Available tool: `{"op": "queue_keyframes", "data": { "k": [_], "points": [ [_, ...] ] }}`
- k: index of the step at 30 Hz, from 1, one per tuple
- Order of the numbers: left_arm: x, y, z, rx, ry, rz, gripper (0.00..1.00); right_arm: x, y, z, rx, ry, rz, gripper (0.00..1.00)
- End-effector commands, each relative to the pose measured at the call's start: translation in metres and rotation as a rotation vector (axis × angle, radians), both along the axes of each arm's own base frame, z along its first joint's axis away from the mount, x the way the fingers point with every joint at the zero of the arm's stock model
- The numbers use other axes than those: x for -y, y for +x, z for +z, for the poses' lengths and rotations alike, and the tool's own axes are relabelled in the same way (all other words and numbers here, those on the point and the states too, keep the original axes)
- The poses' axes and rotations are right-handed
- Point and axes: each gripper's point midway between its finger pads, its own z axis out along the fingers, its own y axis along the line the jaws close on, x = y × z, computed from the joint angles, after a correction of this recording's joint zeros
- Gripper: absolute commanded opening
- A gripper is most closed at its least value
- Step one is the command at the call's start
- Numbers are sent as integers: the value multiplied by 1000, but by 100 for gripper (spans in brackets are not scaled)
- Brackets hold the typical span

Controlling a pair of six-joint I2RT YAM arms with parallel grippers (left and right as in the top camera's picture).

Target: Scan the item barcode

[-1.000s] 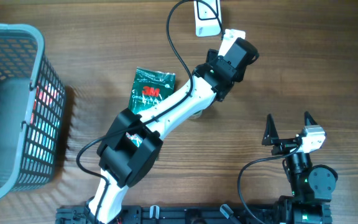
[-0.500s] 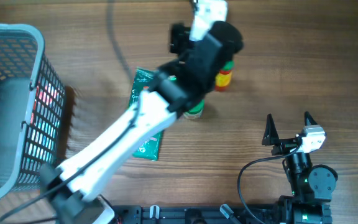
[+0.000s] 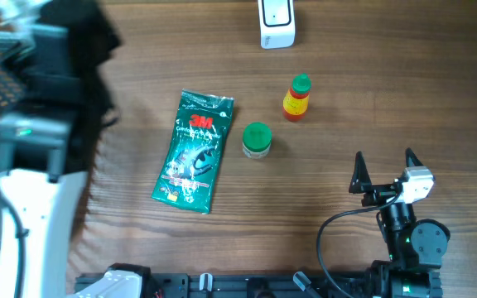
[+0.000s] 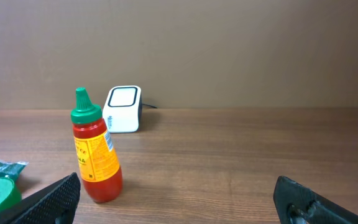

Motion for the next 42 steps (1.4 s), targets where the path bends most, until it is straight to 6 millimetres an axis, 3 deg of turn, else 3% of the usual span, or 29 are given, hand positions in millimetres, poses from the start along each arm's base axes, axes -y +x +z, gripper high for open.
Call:
{"op": "queue_keyframes", "data": {
  "k": [1,5,8,12,15,21,25,32,35,39,42],
  "points": [
    [-49,-5,-26,26,-303,58,100,1,0,2,8,-10,-5,100],
    [-117,-17,-72,-33,-505,163,100,1,0,1,8,-10,-5,100],
    [-148,-25,-122,-111,-607,242,99,1,0,2,8,-10,-5,100],
    [-164,-22,-198,-233,-694,291,99,0,0,1,8,-10,-5,100],
    [-171,-13,-245,-278,-717,301,99,0,0,2,8,-10,-5,100],
    [-178,6,-308,-387,-733,244,99,1,0,2,8,-10,-5,100],
    [-165,25,-336,-406,-796,119,99,0,0,2,8,-10,-5,100],
    [-159,23,-387,-503,-858,137,95,0,0,2,8,-10,-5,100],
    [-157,21,-398,-524,-871,142,84,1,0,2,8,-10,-5,100],
    [-156,20,-402,-534,-878,144,62,0,0,1,8,-10,-5,100],
    [-156,19,-403,-541,-873,136,57,1,0,1,8,-10,-5,100]
  ]
}}
